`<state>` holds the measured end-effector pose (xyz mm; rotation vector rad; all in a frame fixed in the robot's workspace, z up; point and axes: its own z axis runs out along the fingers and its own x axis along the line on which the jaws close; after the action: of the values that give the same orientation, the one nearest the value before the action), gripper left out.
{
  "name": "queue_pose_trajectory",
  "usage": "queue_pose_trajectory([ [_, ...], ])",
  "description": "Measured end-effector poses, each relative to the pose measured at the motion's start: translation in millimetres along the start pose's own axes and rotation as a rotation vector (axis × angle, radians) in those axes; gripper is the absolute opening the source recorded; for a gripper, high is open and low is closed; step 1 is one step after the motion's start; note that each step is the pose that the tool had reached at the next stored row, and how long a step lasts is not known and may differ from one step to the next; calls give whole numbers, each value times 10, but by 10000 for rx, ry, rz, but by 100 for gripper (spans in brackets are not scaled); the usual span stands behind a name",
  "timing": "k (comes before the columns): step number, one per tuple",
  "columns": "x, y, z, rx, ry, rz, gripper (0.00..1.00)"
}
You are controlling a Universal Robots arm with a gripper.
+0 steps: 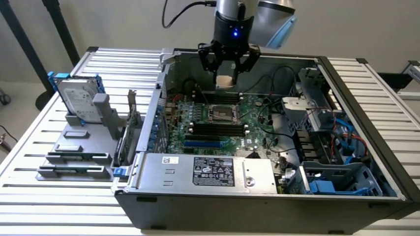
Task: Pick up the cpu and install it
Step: 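Pick up the cpu and move it towards the insertion slot, then place the cpu into insertion slot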
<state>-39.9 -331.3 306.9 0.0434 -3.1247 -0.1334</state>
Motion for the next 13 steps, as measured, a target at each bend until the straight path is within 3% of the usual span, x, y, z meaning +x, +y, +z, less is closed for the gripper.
queue_pose_trajectory([
  [3, -8, 4, 50, -2, -8, 97, 55],
  [13, -11, 5, 55, -6, -4, 109, 55],
])
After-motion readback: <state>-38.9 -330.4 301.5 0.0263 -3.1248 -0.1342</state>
